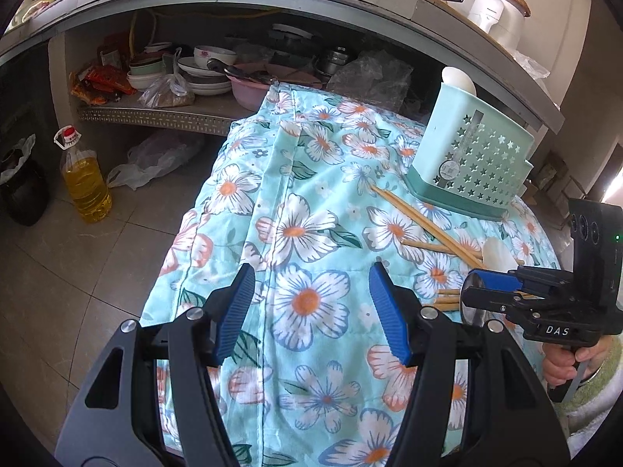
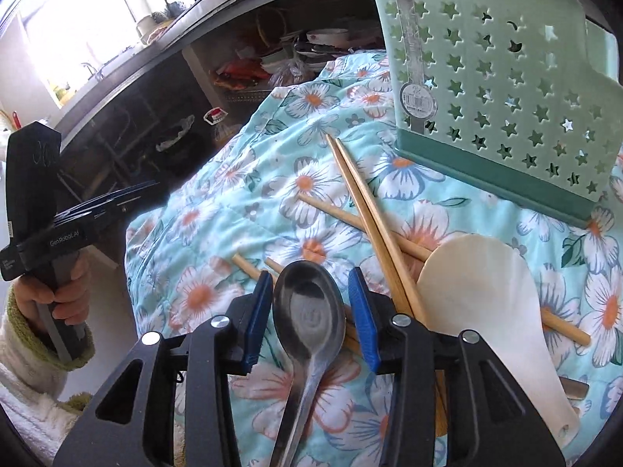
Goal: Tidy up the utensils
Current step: 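Lift the metal spoon with the right tool over the green caddy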
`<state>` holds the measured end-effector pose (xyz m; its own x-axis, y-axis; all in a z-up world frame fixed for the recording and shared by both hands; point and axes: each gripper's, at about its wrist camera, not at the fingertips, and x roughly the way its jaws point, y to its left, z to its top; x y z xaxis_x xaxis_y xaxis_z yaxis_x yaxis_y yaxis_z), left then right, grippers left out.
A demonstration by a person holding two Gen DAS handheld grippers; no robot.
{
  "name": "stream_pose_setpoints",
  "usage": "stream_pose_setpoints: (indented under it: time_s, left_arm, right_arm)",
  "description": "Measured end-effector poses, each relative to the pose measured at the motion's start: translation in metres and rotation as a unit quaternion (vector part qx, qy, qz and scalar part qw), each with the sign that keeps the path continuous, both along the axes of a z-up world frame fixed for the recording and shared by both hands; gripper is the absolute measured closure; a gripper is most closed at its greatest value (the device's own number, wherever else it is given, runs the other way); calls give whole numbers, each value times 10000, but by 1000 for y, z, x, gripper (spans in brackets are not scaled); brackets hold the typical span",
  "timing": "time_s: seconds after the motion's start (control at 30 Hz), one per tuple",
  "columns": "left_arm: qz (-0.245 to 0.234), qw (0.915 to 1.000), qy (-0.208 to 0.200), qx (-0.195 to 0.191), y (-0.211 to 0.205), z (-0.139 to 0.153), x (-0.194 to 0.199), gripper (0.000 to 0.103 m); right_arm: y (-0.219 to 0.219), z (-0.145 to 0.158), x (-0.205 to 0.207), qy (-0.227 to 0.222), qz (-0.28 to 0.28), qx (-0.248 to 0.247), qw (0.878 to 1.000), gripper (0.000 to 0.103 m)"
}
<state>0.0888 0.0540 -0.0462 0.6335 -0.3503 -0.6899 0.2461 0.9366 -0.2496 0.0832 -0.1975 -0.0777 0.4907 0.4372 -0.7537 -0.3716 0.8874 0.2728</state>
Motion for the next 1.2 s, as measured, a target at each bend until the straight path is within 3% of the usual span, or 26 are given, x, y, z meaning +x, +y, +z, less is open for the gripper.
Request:
stream_pose_setpoints:
  time_s: [0.2,0.53,0.67,0.8,0.97,1.1,1.2]
  left_arm:
    - [1,10000,41,-38,-1,-3,-1,45]
    - [19,10000,20,-61,-1,-3,-1,45]
    - [28,10000,22,-81,0,-2,0,45]
    - [21,10000,-17,-82,0,0,0,45]
    - [60,9999,-56,-110,3,3,1,45]
    - [103,9998,-81,-125,2,5,1,45]
    - [139,9998,-104,-136,3,6,0,45]
  right_arm:
    - [9,4,-5,-169,252,-393,9988,91]
    - [10,21,-17,-507,349,-610,9962,100]
    - [0,45,-26,-845,104,-594,9946,100]
    - [-19,88,-32,-1481,-274,-680,9862,101]
    - [-56,165,-29,-2699,-1066,-1076,9509,101]
    - [-83,224,-18,-3636,-1751,-1361,9048,101]
    - [-92,247,-2,-4187,-2187,-1798,8629,101]
